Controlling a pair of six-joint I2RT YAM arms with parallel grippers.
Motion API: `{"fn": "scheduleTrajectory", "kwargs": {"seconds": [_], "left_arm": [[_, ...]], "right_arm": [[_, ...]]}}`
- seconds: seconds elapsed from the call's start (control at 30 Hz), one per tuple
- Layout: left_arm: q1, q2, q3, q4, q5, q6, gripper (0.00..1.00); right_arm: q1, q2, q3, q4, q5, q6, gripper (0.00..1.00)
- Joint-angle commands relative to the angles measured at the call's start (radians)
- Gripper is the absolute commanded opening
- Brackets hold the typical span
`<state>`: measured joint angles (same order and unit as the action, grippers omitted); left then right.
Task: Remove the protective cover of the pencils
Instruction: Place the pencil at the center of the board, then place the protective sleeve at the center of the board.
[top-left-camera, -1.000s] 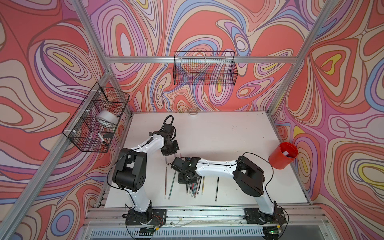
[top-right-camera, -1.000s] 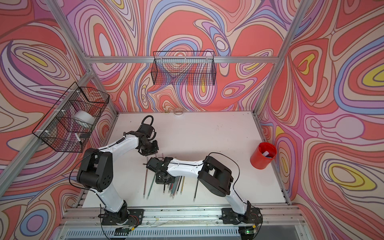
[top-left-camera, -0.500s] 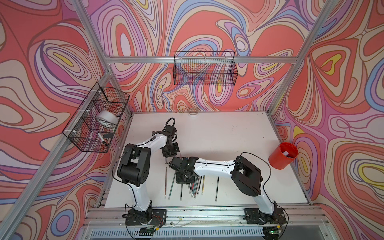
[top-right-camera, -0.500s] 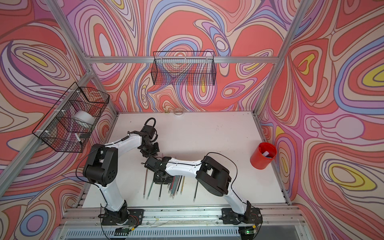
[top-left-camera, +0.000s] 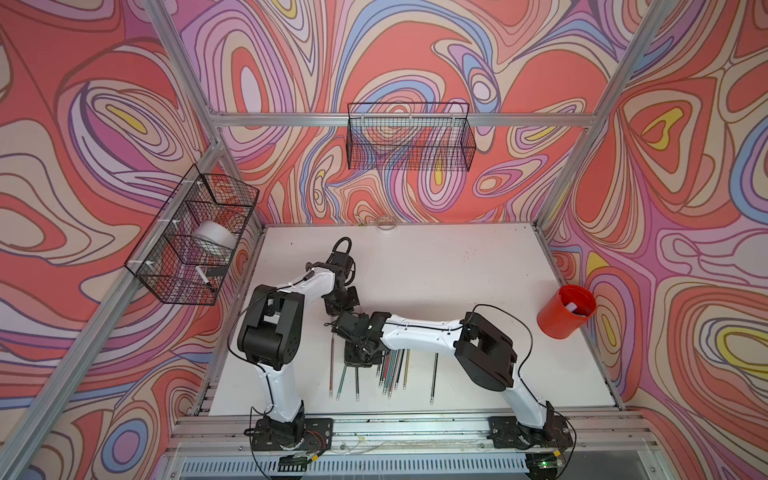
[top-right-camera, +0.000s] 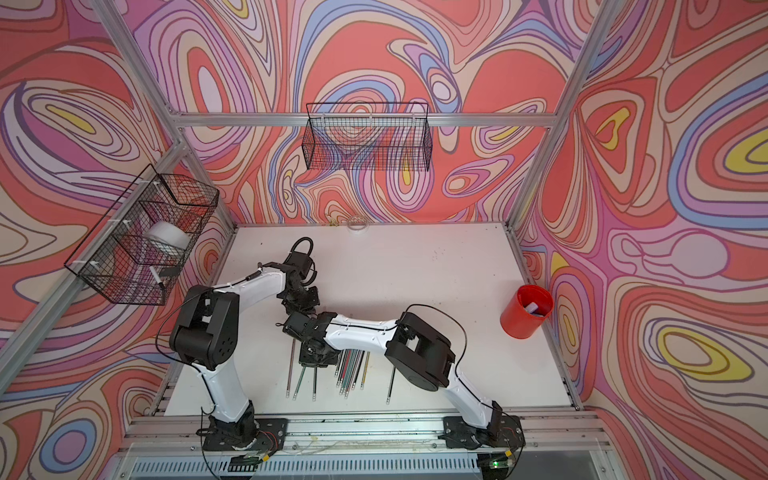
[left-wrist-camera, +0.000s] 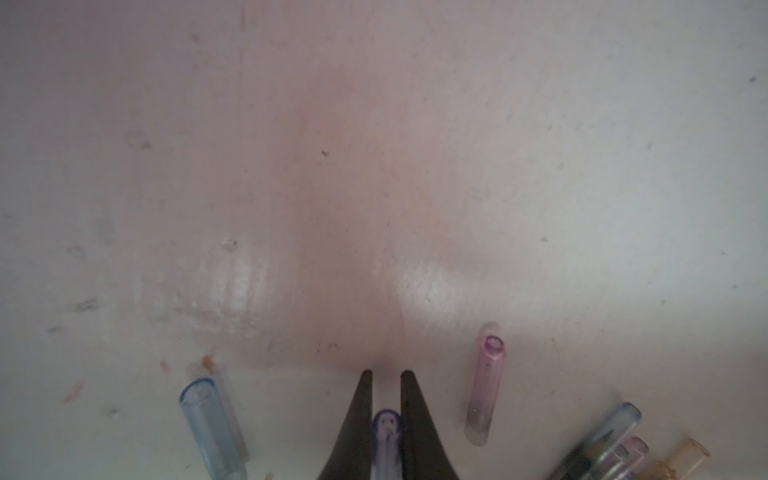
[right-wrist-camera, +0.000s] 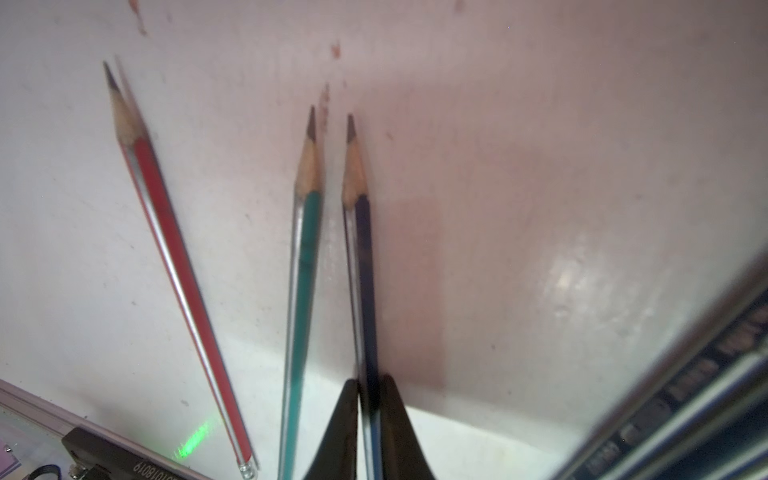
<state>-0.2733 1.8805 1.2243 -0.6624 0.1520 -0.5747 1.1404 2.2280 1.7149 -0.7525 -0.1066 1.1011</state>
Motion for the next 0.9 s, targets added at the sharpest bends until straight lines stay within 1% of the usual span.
{"fn": "scheduleTrajectory", "kwargs": {"seconds": [0.0,0.33,0.67,0.87], "left_arm": [[-0.008,0.026,0.020,-0.045,-0.017,0.012,0.04],[-0.010,0.036,0.023,-0.046,-0.019,0.015,0.11],[-0.010,0.039,0.030,-0.055,-0.016,0.019,0.23],[-0.012,0.046,0.039,-0.057,-0.016,0.019,0.29]], "right_arm": [[0.007,0.055,-0.007,-0.035,0.021,-0.014,0.14],[0.007,0.012,-0.005,-0.019,0.049,-0.036,0.20],[0.007,-0.025,0.044,-0.043,0.095,-0.063,0.25],[0.007,-0.068,0.063,-0.087,0.145,-0.071,0.26]]}}
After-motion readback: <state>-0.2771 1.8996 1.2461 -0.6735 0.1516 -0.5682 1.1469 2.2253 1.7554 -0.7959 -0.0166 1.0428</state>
